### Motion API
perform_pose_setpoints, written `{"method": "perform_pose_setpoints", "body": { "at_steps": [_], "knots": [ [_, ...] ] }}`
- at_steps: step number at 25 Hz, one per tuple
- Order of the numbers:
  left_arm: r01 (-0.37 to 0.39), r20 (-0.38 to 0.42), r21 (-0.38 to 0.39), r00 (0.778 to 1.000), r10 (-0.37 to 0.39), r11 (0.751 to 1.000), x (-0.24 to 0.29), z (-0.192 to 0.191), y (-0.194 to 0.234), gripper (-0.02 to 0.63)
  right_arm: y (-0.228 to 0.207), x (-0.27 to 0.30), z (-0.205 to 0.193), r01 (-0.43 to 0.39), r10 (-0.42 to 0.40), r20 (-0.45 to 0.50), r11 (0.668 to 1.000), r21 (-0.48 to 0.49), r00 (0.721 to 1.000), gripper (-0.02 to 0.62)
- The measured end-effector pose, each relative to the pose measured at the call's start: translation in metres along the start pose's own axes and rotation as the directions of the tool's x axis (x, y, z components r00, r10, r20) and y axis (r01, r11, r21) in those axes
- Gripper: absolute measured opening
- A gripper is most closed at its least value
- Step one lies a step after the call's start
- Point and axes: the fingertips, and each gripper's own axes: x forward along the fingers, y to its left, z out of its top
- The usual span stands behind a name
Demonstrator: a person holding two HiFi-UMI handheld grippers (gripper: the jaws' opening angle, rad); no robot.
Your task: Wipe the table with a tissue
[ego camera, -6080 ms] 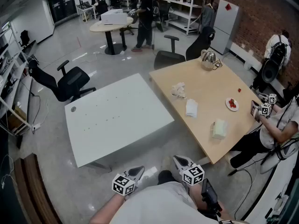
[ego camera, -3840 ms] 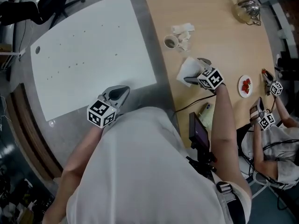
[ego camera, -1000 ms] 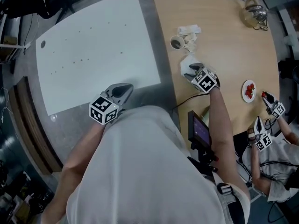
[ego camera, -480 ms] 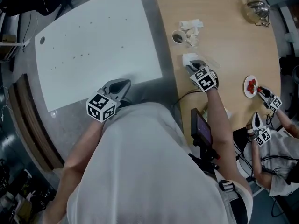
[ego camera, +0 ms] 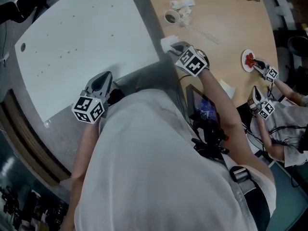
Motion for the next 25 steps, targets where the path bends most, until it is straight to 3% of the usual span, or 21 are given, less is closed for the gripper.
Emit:
{"method": "perform_pose_setpoints", "body": {
  "at_steps": [11,16,21,25],
  "knots": [
    [-0.050,0.042,-0.028,0.998,0.052,0.998,-0.055,-0.001,0.060,0.008,0.044,0.050,0.106,-0.032,0.037,0.079,0.997,-0.065,0.996,0.049],
    [-0.079,0.069,-0.066,0.994,0.084,0.995,-0.069,-0.005,0.073,0.008,0.044,0.076,0.124,-0.065,0.065,0.005,0.996,-0.066,0.998,0.049],
    [-0.111,0.084,-0.119,0.989,0.121,0.987,-0.085,-0.017,0.088,0.008,0.024,0.105,0.148,-0.073,0.073,-0.013,0.997,0.006,0.997,0.048],
    [-0.141,0.088,-0.159,0.984,0.157,0.977,-0.096,-0.023,0.098,0.008,0.008,0.126,0.152,-0.111,0.117,-0.115,0.992,0.059,0.987,0.048]
  ]
}}
